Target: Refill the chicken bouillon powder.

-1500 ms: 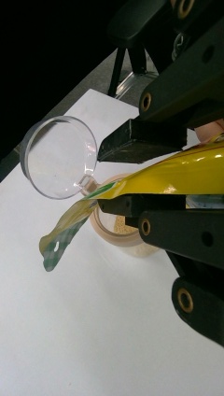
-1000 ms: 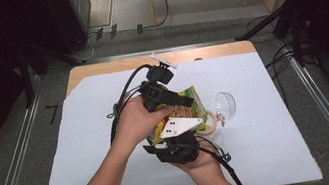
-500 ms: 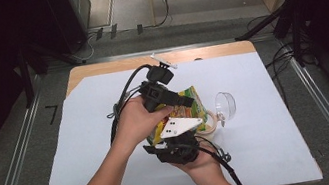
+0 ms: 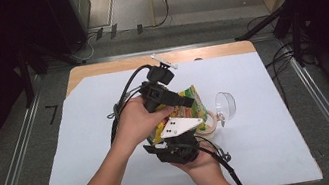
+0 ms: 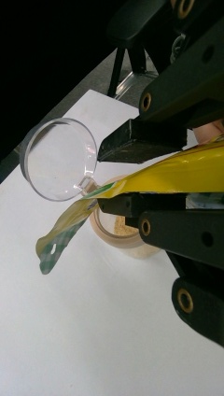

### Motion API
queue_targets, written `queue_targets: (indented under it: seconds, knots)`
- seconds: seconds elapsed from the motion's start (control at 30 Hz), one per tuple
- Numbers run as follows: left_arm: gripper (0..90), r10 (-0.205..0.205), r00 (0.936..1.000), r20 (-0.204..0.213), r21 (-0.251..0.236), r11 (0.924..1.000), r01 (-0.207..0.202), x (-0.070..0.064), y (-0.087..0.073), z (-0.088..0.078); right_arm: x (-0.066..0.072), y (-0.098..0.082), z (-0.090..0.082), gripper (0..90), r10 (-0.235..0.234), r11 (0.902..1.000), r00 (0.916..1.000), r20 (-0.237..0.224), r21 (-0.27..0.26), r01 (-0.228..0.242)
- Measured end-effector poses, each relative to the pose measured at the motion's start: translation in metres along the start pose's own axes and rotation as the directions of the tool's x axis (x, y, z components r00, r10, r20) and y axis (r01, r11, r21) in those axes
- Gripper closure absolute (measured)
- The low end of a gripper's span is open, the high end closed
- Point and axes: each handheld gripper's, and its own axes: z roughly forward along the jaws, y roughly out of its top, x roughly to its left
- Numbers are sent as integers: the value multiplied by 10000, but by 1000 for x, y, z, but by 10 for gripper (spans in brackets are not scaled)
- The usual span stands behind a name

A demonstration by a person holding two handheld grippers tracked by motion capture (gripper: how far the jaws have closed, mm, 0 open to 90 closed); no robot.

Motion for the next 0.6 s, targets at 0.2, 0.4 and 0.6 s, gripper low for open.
queue_targets:
  seconds: [0.2,0.4,0.6]
  knots:
    - [745,51,10000,-1,54,10000,-51,-1,0,1,-2,-2,2,717,22,10000,10000,74,42,-22]
    - [743,-24,10000,37,-111,9999,25,2,1,1,-2,-1,0,717,56,10000,10000,12,53,-56]
    - [740,-320,9992,256,-183,9993,324,10,1,1,-1,2,-1,715,75,9999,10000,-25,123,-74]
